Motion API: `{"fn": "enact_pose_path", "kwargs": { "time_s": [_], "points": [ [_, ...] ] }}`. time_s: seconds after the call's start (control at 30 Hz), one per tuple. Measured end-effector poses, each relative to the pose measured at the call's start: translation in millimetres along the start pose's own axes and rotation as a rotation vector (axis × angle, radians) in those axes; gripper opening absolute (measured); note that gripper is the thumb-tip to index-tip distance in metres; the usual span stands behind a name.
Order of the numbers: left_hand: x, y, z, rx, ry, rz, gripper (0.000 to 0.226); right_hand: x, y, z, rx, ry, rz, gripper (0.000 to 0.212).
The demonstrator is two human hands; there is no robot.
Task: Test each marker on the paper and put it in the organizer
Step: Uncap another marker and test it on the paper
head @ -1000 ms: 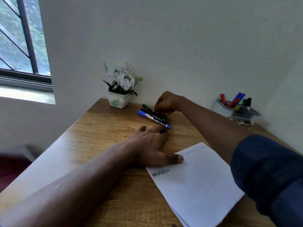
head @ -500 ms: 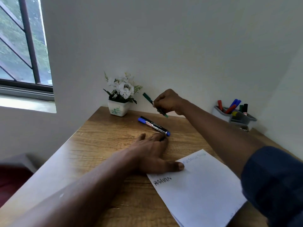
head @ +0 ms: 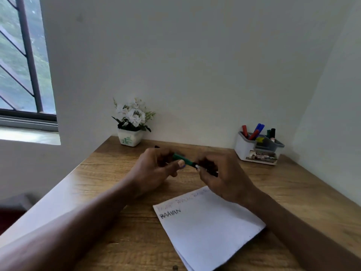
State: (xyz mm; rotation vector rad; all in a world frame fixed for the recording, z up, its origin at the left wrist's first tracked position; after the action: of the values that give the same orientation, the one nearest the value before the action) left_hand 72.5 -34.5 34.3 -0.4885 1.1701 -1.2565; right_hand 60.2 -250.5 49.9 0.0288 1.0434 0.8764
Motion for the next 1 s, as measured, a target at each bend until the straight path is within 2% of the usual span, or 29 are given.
{"fn": "enact_pose_path", "kwargs": {
  "time_s": [0.27, 0.43, 0.6, 0.87, 1.0],
  "points": [
    [2.9, 10.6, 4.1, -0.075, 0.049, -0.081, 0.017, 13.9, -7.3, -6.5, -0.075, -0.021, -0.003, 0.027],
    [2.4, 12.8, 4.7, -0.065, 0.063, -0.153, 0.024, 17.0, -7.2, -6.9, -0.028, -0.009, -0.041, 0.026],
    [2.7, 11.8, 3.4, -0.042, 0.075, -0.177, 0.025, 19.8, -2.5, -8.7, -0.028, -0.062, -0.234, 0.027],
    [-1.1, 15.6, 2.6, -0.060, 0.073, -0.202, 0.025, 22.3, -5.3, -10.3, 0.024, -0.109, -0.273, 0.039],
    [-4.3, 18.7, 4.4, -0.097, 0.067, -0.235, 0.027, 20.8, -9.4, -11.6, 0.098, -0.067, -0.281, 0.043]
  ]
}}
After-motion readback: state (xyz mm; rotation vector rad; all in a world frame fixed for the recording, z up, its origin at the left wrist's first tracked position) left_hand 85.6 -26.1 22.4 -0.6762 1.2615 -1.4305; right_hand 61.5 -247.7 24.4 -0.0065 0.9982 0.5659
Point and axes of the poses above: each hand's wrist, its own z-axis towards the middle knuckle, its own x-axis out of the palm, y = z × x, the point moved 2 cm from there along z, towards the middle knuckle, and after that the axes turned 1 degree about x, right-handed, at the moved point
